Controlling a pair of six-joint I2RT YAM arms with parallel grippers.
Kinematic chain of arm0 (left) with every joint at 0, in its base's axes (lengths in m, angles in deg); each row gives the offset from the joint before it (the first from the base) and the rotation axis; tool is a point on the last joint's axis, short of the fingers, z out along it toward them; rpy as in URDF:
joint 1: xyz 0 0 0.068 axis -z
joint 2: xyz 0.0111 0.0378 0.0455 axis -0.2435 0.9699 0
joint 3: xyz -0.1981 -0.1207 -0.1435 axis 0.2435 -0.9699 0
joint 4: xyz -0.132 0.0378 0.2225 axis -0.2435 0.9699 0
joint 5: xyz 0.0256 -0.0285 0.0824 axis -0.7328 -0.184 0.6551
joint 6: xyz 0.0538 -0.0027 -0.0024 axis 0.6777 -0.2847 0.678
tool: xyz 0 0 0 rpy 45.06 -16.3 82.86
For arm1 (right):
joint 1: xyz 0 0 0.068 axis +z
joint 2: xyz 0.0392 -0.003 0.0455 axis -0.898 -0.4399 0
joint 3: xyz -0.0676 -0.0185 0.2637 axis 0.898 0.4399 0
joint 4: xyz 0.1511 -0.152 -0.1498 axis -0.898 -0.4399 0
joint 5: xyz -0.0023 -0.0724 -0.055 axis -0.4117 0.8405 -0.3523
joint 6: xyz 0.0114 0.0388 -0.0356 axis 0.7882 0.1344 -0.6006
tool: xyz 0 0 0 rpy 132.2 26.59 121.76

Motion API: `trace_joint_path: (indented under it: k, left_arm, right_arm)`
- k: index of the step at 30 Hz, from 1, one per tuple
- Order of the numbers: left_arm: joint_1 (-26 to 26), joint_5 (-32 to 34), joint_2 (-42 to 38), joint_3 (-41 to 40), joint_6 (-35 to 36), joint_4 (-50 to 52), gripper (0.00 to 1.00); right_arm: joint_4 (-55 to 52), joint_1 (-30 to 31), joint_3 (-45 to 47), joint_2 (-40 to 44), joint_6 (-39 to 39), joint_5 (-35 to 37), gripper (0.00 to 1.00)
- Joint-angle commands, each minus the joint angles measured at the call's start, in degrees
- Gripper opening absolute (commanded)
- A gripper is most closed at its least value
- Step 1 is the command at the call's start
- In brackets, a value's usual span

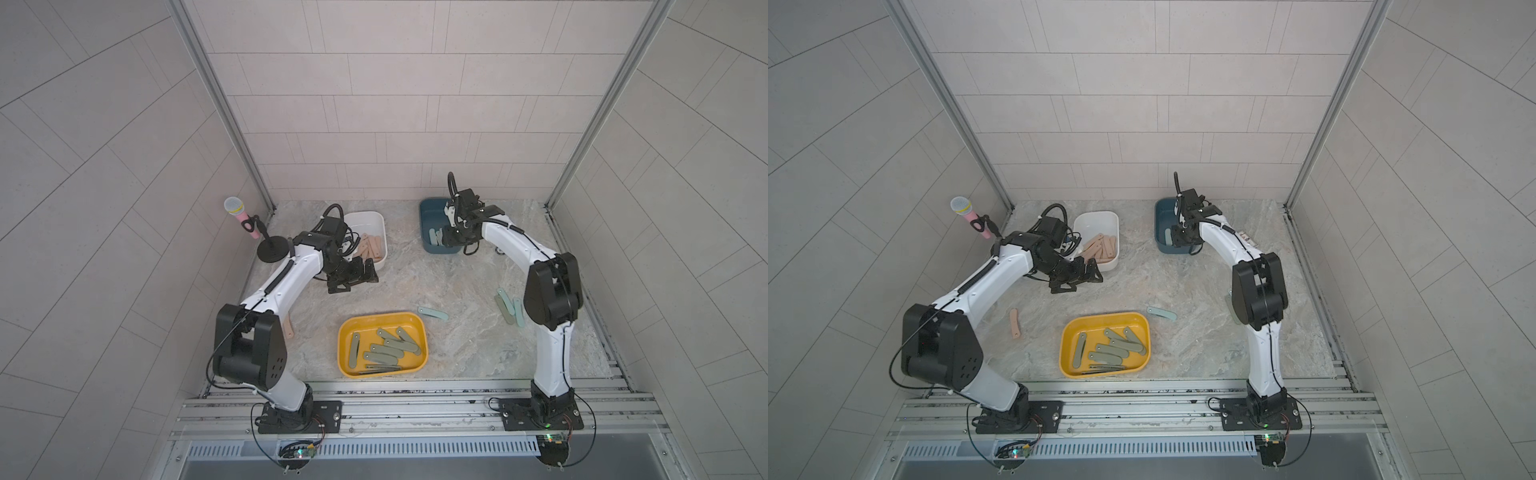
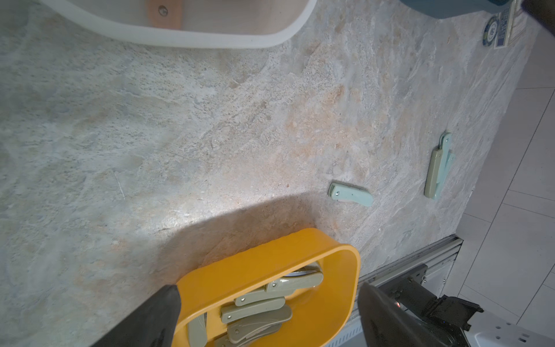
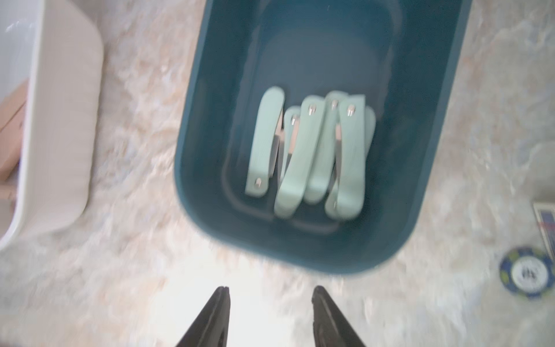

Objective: Place the fruit knives into the storage box by color
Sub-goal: Place the fruit knife in the storage box, then pick up the fruit knife from the center of the board.

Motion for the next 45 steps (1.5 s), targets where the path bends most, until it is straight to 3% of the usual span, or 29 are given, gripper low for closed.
trace_joint_path:
  k: [1,6,10,17,27,30,35,45]
  left_arm:
    - [-0.1,1.8,-4.3,-3.2,1.3,3.7,1.0]
    - [0.0,2.1,-11.9,-12.6,-1.1,2.0,1.0]
    - [0.0,1.6,-15.2,-16.3,-1.1,2.2,1.0]
    - [0.0,1.1,-17.2,-17.3,-0.5,3.1,1.0]
    - [0.0,-2.4,-14.4,-14.2,1.1,3.3,1.0]
    - [0.0,-2.5,-13.6,-14.0,1.3,3.2,1.0]
    - [0.0,-2.4,-12.5,-13.7,1.4,2.7,1.0]
    - [-1.2,1.5,-11.7,-11.7,1.0,2.6,1.0]
  right_arm:
    - [1.4,4.8,11.2,10.0,-1.1,0.8,0.49]
    - [1.7,12.0,27.8,17.9,-1.5,1.0,0.55]
    - [2.3,17.9,33.4,17.6,-2.2,2.9,0.58]
    - [2.5,20.1,33.0,11.8,-4.7,4.9,0.63]
    - [2.1,20.1,27.5,2.6,-5.9,5.0,0.6]
    - [1.7,19.7,26.5,0.8,-5.6,5.4,0.53]
    - [1.6,18.4,26.2,0.7,-4.7,4.9,0.23]
    - [-0.3,12.9,22.9,9.4,-2.5,5.0,0.13]
